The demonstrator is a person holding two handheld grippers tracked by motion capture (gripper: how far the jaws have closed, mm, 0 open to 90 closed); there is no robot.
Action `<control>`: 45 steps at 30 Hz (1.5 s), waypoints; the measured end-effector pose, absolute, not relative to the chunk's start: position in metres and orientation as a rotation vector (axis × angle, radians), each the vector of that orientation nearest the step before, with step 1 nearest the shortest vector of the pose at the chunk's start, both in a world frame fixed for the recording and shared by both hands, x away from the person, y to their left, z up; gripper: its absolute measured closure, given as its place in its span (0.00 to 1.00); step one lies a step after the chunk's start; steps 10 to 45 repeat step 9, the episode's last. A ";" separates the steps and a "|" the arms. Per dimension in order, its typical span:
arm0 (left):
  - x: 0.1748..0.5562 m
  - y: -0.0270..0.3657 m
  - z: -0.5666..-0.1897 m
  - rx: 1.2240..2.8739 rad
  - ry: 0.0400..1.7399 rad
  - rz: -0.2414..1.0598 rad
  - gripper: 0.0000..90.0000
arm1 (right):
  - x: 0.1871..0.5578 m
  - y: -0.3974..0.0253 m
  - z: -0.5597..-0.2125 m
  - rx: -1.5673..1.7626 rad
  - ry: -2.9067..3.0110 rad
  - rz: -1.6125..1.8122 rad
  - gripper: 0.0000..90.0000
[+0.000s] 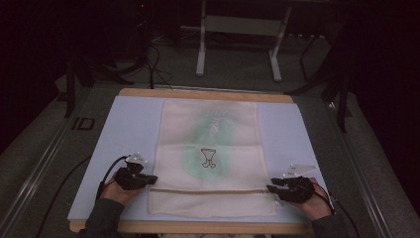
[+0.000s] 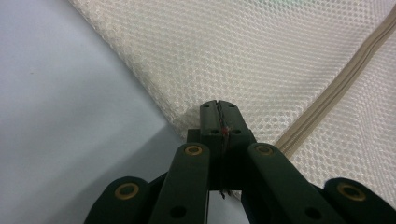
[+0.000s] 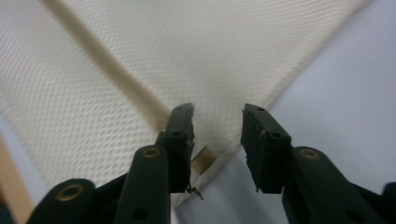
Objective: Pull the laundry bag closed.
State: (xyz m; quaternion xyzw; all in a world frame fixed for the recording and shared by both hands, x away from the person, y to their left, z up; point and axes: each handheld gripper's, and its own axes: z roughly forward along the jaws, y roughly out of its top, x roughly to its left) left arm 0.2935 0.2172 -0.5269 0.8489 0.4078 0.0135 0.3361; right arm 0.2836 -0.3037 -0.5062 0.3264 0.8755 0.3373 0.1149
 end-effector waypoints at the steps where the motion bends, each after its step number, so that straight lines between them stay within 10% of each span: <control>1: 0.294 0.218 -0.527 2.211 1.060 0.032 1.00 | 0.285 -0.305 -0.507 0.988 2.528 1.005 0.69; 45: 0.294 0.219 -0.528 2.200 1.055 0.024 1.00 | 0.291 -0.304 -0.516 1.070 2.470 1.039 0.66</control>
